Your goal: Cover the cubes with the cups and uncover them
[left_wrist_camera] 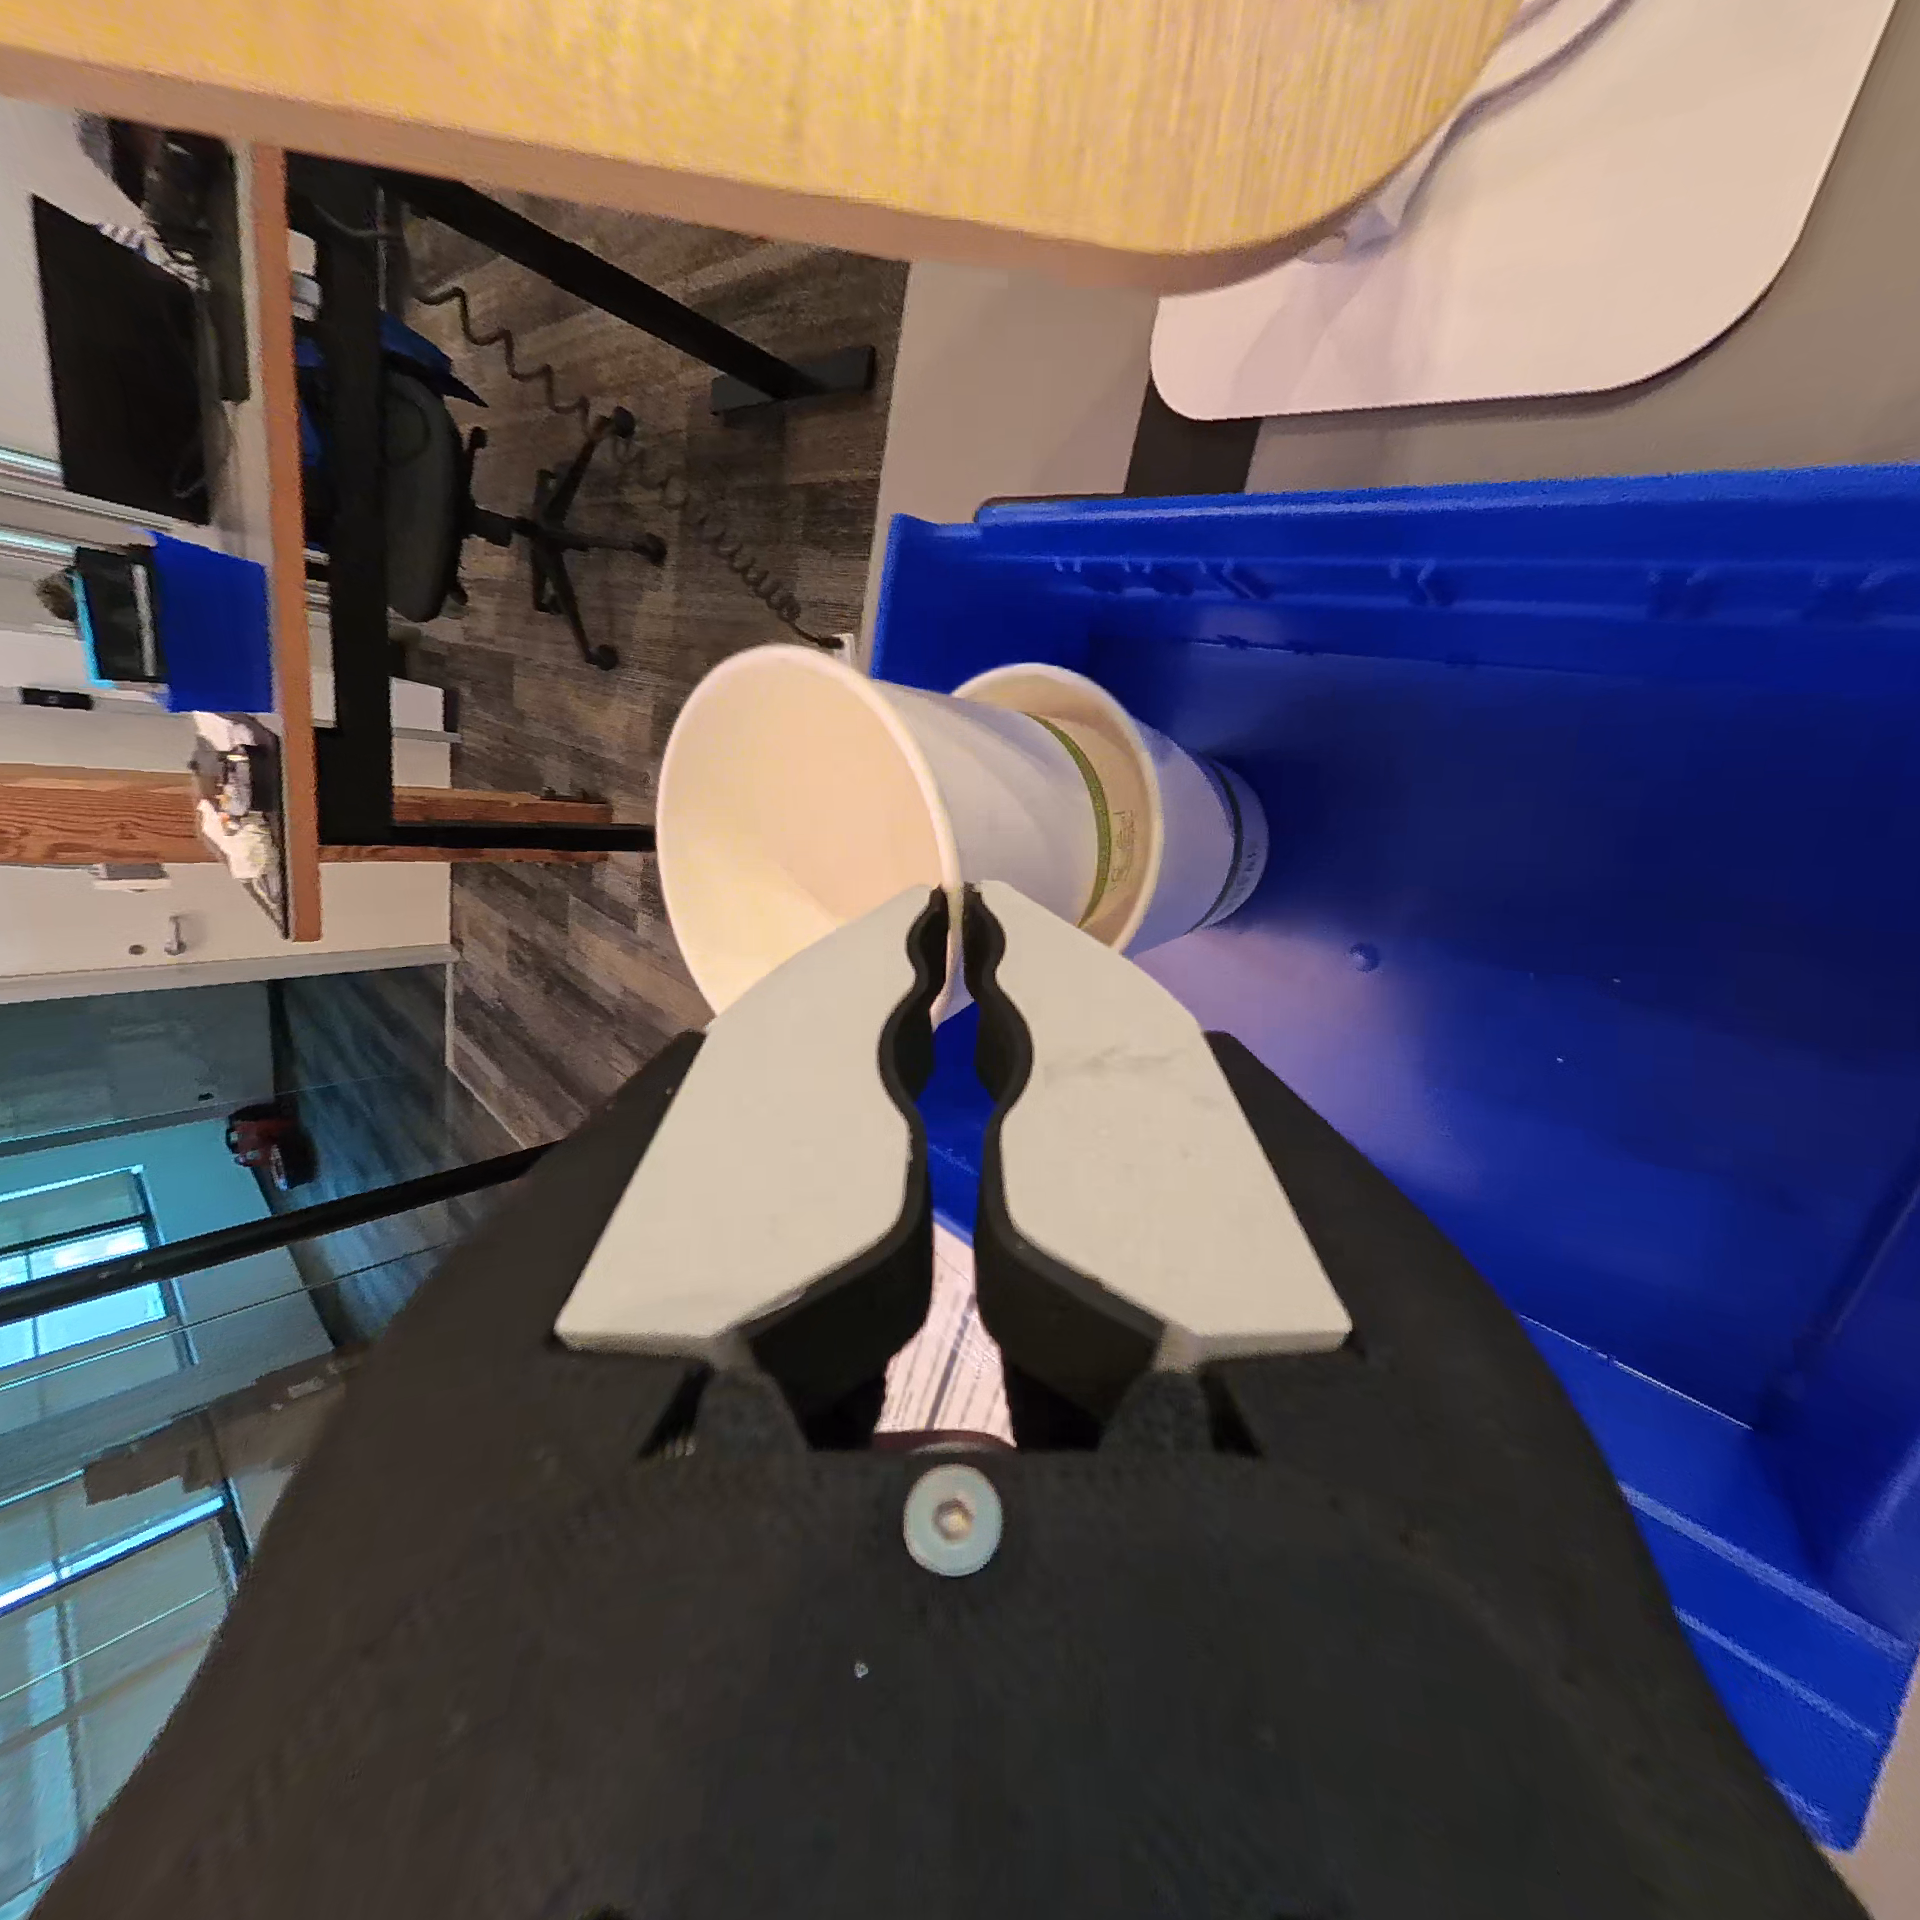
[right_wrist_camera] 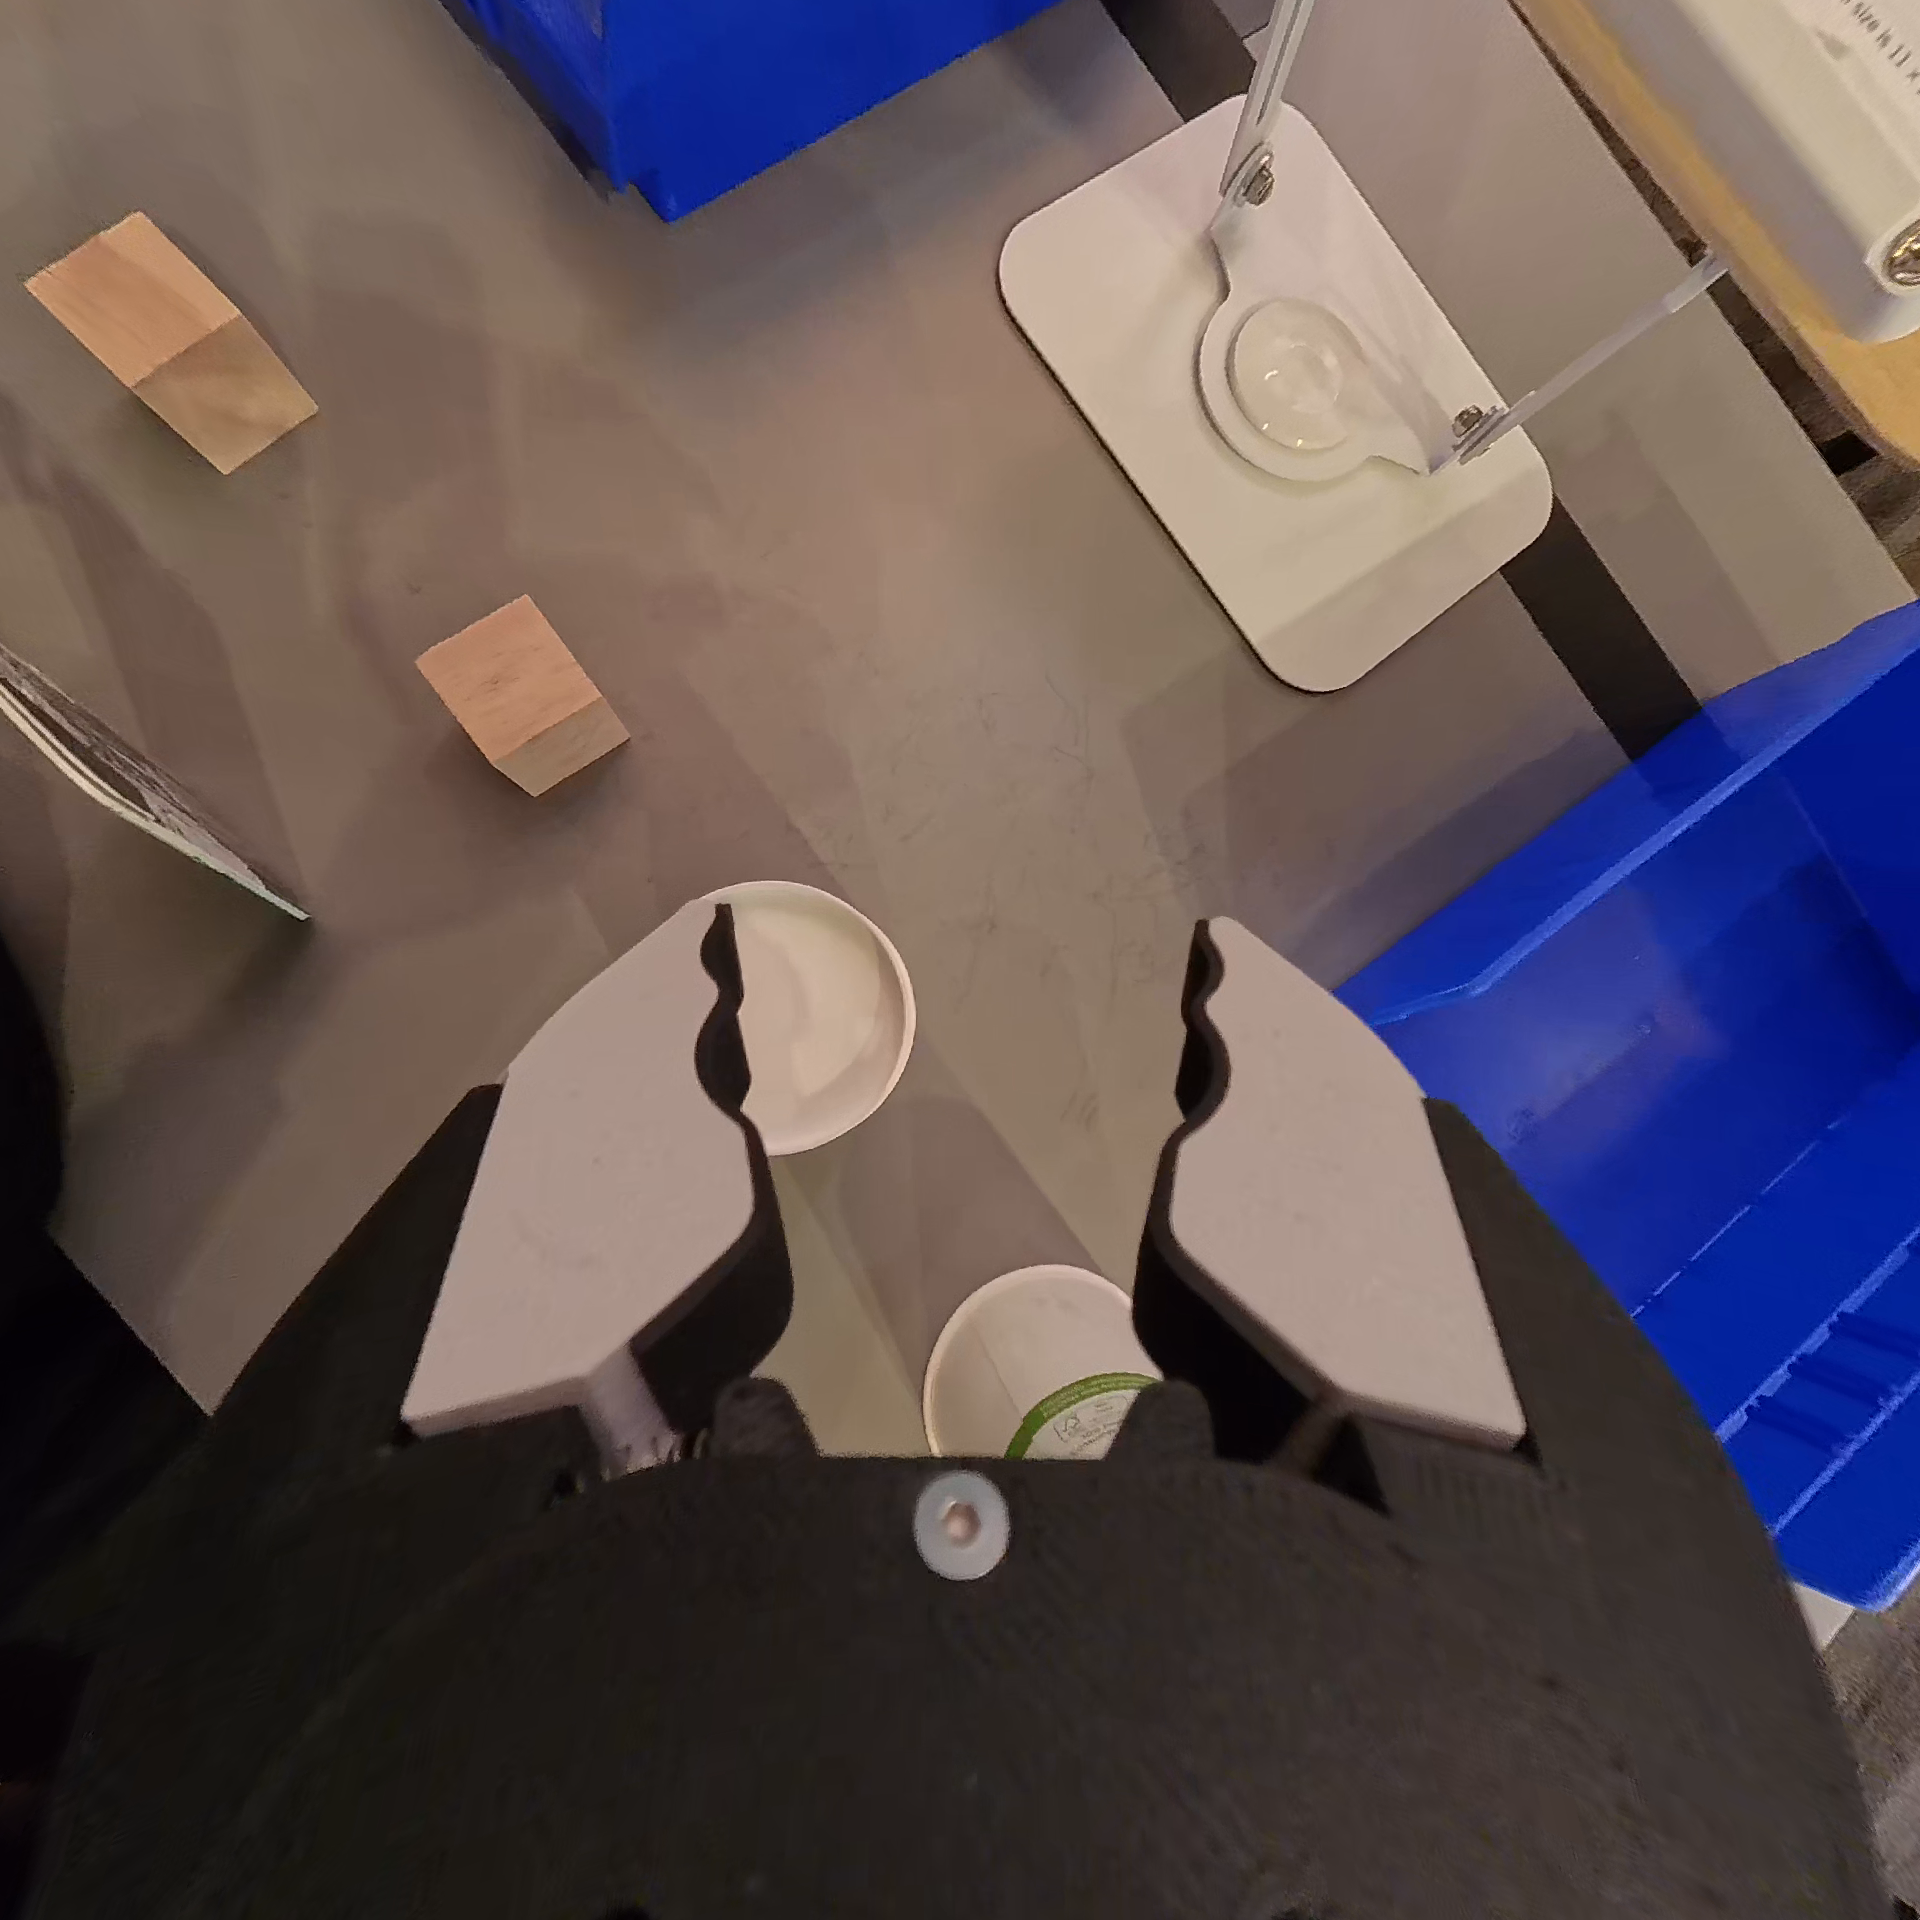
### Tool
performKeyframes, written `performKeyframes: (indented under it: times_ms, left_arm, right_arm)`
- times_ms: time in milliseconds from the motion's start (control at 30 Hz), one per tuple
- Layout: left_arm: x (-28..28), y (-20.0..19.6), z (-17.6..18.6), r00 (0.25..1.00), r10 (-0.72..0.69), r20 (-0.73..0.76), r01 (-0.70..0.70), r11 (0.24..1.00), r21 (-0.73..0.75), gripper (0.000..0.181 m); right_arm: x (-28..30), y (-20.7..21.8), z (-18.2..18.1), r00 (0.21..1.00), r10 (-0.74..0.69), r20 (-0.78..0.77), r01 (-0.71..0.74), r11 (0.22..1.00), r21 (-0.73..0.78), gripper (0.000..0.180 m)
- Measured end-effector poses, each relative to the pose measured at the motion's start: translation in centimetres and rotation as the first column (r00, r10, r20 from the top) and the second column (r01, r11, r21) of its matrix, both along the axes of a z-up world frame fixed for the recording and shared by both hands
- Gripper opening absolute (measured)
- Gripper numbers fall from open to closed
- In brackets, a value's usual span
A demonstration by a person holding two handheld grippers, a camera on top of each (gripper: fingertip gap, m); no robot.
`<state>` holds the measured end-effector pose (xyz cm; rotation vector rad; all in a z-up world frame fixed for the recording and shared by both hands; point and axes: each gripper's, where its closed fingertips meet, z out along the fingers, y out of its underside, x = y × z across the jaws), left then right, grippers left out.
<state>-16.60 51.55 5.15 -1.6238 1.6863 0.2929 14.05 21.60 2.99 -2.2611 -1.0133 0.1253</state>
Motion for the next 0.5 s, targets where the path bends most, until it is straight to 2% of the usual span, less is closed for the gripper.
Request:
performKeyframes:
  times_ms: [300, 500]
  left_arm:
    - [-0.7, -1.7, 5.1, 0.992, 0.018, 0.122, -0.028, 0.996, 0.085, 0.002]
    - [-2.3, -4.8, 8.3, 0.963, 0.046, 0.265, -0.073, 0.993, 0.095, 0.003]
  right_arm:
    - [-0.3, 0.4, 1.4, 1.0, 0.001, -0.021, 0.0, 0.999, 0.052, 0.083]
    - [-0.8, 0.4, 2.0, 0.999, 0.011, -0.045, -0.008, 0.998, 0.069, 0.083]
